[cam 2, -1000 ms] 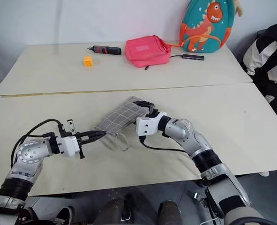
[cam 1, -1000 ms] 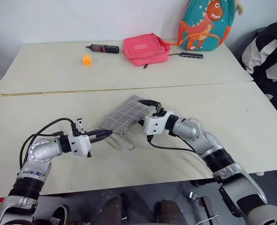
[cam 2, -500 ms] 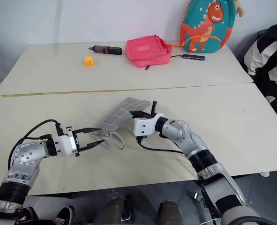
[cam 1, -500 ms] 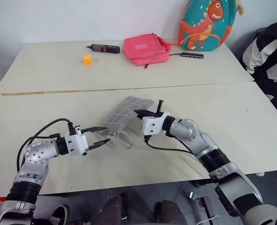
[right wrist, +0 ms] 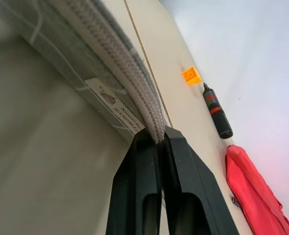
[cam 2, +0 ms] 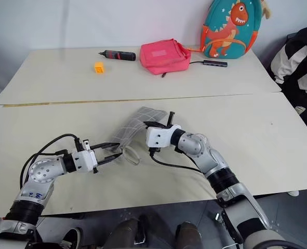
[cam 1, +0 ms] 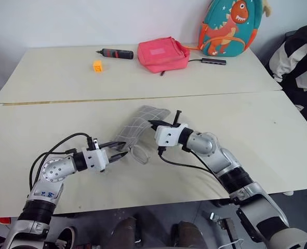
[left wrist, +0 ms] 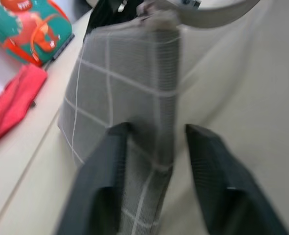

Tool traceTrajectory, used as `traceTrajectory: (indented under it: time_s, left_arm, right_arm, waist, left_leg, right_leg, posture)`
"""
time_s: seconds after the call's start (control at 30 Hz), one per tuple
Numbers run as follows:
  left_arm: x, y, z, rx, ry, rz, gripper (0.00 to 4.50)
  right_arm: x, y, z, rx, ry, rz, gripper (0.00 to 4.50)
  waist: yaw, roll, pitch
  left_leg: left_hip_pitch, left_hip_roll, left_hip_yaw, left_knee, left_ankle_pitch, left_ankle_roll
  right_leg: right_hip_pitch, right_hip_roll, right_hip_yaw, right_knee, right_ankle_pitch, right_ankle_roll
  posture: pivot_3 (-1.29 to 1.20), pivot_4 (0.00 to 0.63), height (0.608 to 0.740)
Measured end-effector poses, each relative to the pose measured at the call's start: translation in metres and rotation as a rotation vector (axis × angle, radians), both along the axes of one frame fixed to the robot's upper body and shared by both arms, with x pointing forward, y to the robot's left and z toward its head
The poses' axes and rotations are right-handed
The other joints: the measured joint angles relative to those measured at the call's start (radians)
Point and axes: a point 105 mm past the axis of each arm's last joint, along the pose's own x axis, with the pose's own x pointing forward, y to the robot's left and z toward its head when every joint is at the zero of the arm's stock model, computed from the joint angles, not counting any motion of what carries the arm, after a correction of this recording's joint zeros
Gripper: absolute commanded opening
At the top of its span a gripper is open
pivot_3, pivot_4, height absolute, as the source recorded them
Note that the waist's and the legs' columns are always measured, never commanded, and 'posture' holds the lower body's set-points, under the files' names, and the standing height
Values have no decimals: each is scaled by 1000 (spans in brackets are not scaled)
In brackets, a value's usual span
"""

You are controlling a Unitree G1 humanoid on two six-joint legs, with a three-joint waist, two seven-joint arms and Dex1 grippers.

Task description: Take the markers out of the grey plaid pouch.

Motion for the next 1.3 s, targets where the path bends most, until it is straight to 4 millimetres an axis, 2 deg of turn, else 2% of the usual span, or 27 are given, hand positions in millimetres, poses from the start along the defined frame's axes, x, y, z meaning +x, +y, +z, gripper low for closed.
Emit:
traceTrajectory:
  time_s: [0.07,0.23,0.33,0.43,0.53,0.73,0.8,0.9,1.03,1.13,1.3]
  left_arm:
    - [2,2,0,-5,-3,17,109]
    - [6,4,2,-5,-19,31,19]
    - [7,2,4,-19,-23,29,0]
    - [7,2,5,-32,-23,30,0]
    - [9,2,6,-36,-34,38,0]
    - [9,5,2,-15,-46,48,0]
    - [9,5,1,-7,-54,50,0]
    - [10,3,4,14,-90,38,0]
    - [13,-1,8,17,-128,27,0]
    - [12,-4,6,27,-134,15,0]
    - [11,-5,6,31,-141,7,0]
  right_arm:
    - [0,-1,0,0,6,-5,0]
    - [-1,-4,-4,14,41,-26,0]
    - [-2,-8,-4,64,130,-19,791]
    - [-7,-10,-2,96,197,3,1817]
    - [-11,-22,5,190,324,-2,2818]
    - [-29,-57,25,507,737,50,2818]
    - [-36,-62,31,557,837,68,2818]
    - [-59,-48,34,573,1011,154,2818]
    - [-92,-13,-1,470,1214,210,2818]
    - [-95,2,-11,509,1297,207,2818]
    - [-89,13,-3,518,1292,196,2818]
  waist:
    - [0,0,0]
    - [2,0,0]
    - [3,0,0]
    - [2,0,0]
    - [6,0,0]
    - [6,0,0]
    - [6,0,0]
    - [5,0,0]
    - [6,0,0]
    - [5,0,0]
    - [7,0,0]
  left_leg:
    - [0,0,0,0,0,0]
    - [0,0,0,0,0,0]
    - [0,0,0,0,0,0]
    - [0,0,0,0,0,0]
    - [0,0,-1,0,0,0]
    - [0,0,-2,0,-1,1]
    - [0,0,-2,0,-1,0]
    - [0,2,-2,-1,-2,-2]
    - [-1,2,-2,-1,-3,-2]
    - [-2,1,-1,-1,-2,-2]
    - [-2,1,-1,0,-3,-2]
  right_leg:
    - [0,0,0,0,0,0]
    - [0,0,-1,0,0,0]
    - [0,0,0,0,0,0]
    - [0,0,-1,0,0,0]
    - [1,-1,-1,-1,0,0]
    - [1,-4,-1,-7,0,0]
    - [1,-4,-1,-7,0,0]
    - [0,-4,-1,-8,0,0]
    - [0,-4,-2,-8,0,0]
    - [0,-3,-3,-7,0,0]
    - [-1,-3,-3,-7,0,0]
  posture:
    - [0,150,740]
    - [0,150,740]
    - [0,150,740]
    - [0,150,740]
    - [0,150,740]
    - [0,150,740]
    - [0,150,740]
    - [0,150,740]
    - [0,150,740]
    - [0,150,740]
    - [0,150,740]
